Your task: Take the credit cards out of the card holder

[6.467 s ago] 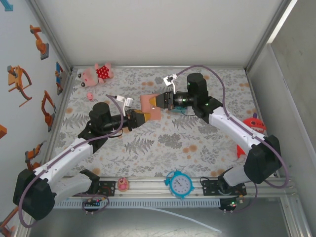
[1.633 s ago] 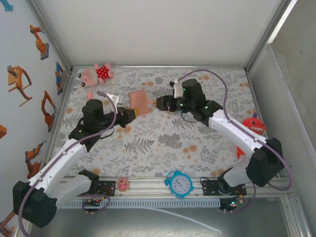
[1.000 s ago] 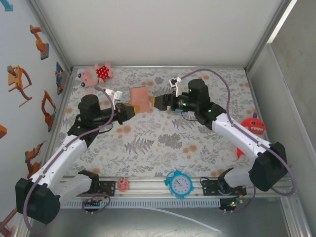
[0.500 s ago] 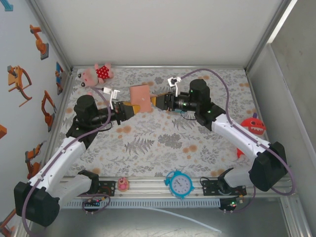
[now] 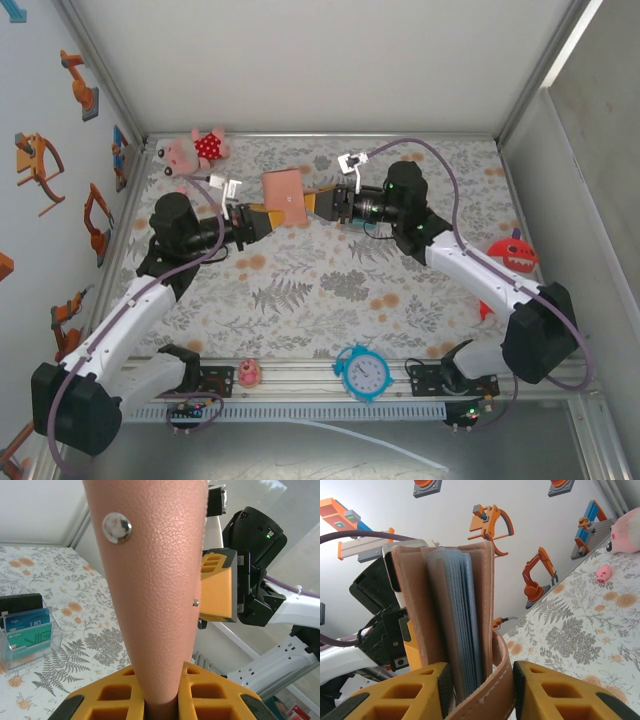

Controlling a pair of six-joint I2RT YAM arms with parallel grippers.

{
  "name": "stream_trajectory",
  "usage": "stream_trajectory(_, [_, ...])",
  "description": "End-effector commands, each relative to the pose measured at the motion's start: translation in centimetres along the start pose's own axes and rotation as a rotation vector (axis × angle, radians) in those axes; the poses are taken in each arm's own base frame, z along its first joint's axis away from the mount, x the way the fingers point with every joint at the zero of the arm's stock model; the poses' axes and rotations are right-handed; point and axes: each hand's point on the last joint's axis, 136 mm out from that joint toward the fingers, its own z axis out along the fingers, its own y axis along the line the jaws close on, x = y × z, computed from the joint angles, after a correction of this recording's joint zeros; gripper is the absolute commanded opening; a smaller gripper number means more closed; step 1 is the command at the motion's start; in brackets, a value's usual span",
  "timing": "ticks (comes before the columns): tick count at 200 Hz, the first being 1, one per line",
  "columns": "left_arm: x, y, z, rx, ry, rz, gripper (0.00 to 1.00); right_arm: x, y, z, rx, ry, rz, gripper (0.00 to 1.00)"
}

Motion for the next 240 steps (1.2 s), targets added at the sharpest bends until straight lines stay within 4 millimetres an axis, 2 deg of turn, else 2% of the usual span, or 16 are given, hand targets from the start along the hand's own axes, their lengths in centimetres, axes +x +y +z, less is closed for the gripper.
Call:
stream_trajectory(1, [0.1,-1.3,0.7,0.071,0.022,0.019,0.00,0.7,1.3,1.1,-0.068,0.037,-0.008,0.37])
stream_trajectory(29, [0.2,-1.5,1.2,0.086,0.031,0.023,0.00,0.9,1.1,1.8,-0.068,0.057,0.006,0.32])
stream_trajectory(64, [0.2,-1.3,1.3,0.062,0.038,0.012,0.00,0.8,0.9,1.6,-0.034,0.059,0.002,0.07])
stream_trajectory(76, [0.3,-0.6,1.2,0.016,0.037,0.000,0.16,0.8,0.8,1.2,0.006,0.053,-0.012,0.00])
stream_trajectory(84, [0.6,0.1,1.1,-0.022,0.040,-0.015,0.35,0.8,0.7,0.8,0.033,0.053,-0.021,0.00])
stream_trajectory(90, [0.8,0.6,1.1,-0.048,0.045,-0.024,0.53,0.8,0.5,0.5,0.059,0.049,-0.028,0.00])
stream_trajectory(94, [0.9,0.8,1.0,-0.064,0.048,-0.031,0.61,0.8,0.5,0.4,0.076,0.046,-0.032,0.00])
stream_trajectory(110, [1.1,1.6,0.9,-0.105,0.051,-0.052,0.76,0.9,-0.5,-0.4,0.166,0.045,-0.033,0.00])
stream_trajectory(129, [1.2,2.2,0.8,-0.148,0.044,-0.074,1.00,1.1,-1.8,-1.4,0.289,0.051,-0.026,0.00])
stream_trajectory(134, [1.2,2.4,0.7,-0.165,0.039,-0.076,0.97,1.2,-2.1,-1.6,0.318,0.055,-0.021,0.00])
stream_trajectory(178, [1.3,3.9,0.1,-0.306,-0.014,-0.056,0.97,2.4,-4.5,-2.4,0.609,0.132,-0.061,0.00])
stream_trajectory(219, [1.3,4.8,0.3,-0.369,-0.040,-0.059,0.97,2.4,-6.0,-2.7,0.825,0.170,-0.096,0.00])
stream_trajectory(240, [1.1,5.4,0.0,-0.402,-0.066,-0.073,0.97,2.2,-6.4,-2.7,0.875,0.177,-0.104,0.00])
